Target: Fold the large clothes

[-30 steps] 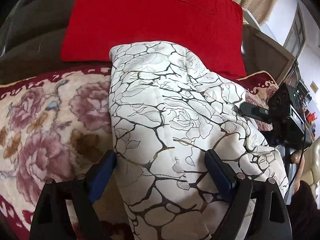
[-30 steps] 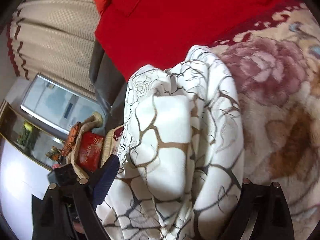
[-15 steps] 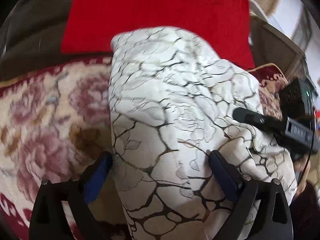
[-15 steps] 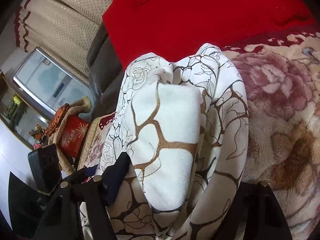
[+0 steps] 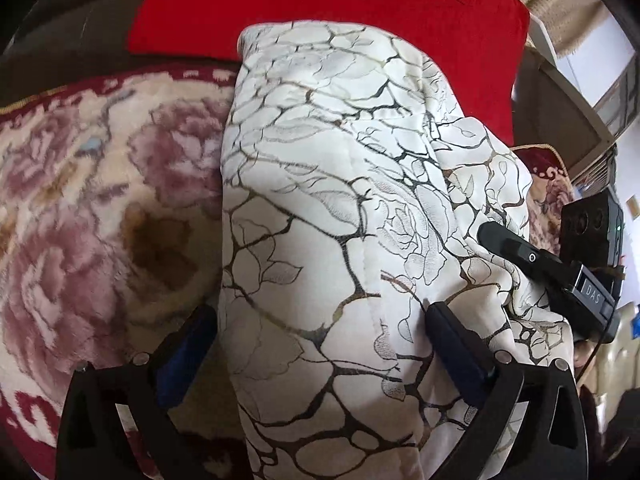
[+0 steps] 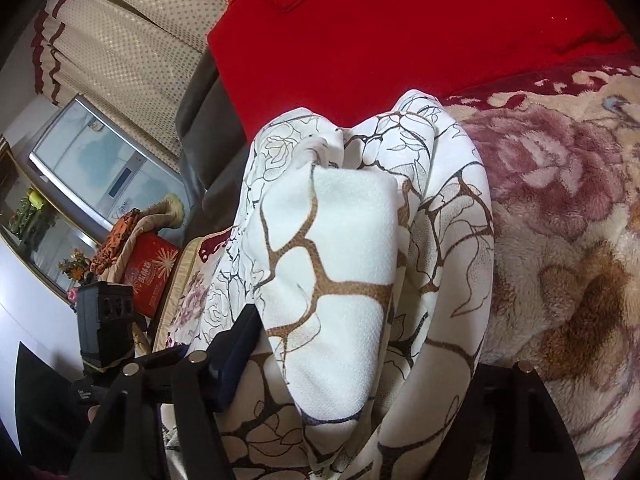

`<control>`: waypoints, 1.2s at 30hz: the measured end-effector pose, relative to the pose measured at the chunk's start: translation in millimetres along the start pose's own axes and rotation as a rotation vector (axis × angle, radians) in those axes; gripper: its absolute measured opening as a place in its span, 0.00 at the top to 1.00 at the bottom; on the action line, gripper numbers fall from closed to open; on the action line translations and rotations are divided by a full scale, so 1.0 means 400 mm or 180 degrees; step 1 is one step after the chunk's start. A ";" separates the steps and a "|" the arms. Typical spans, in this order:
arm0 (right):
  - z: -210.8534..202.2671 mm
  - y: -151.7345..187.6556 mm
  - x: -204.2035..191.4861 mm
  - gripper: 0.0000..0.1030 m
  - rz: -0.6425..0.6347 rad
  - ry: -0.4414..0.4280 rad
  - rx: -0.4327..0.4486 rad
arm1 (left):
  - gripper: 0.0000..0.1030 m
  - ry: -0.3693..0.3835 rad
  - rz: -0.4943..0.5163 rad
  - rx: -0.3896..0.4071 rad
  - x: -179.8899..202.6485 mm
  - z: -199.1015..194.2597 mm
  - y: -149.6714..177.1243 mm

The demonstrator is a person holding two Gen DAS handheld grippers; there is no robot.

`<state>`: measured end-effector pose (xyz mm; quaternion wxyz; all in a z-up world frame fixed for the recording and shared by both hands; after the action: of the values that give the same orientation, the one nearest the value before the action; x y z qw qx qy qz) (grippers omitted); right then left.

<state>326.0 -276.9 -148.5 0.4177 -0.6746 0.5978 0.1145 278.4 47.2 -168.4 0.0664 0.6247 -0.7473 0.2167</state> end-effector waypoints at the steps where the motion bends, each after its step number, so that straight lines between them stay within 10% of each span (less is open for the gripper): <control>1: -0.001 0.001 -0.001 0.31 0.0004 0.0005 0.0006 | 0.00 0.0091 -0.0040 -0.0035 -0.011 0.008 -0.001; 12: -0.008 0.016 -0.011 0.34 0.0015 0.0110 0.0074 | 0.00 0.0297 -0.0195 -0.0067 -0.041 0.020 0.003; 24: -0.021 0.018 -0.049 0.46 -0.0008 0.0192 0.0184 | 0.00 -0.0203 0.0202 0.0303 0.033 -0.025 0.015; 36: -0.015 0.027 -0.049 0.48 0.0001 0.0226 0.0183 | 0.00 0.0425 -0.0262 -0.0028 -0.037 0.018 0.023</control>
<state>309.2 -266.5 -136.3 0.4154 -0.6658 0.6154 0.0732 273.9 58.8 -182.4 0.1276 0.6388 -0.7158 0.2517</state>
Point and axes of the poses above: each gripper's, at about its wrist camera, not at the fingertips, and z roughly the way its jaws point, x to its right, y to its underside, the point moved 2 cm from there along z, roughly the way its jaws point, and after that the axes turned 12 degrees about -x, right-handed, at the moved point
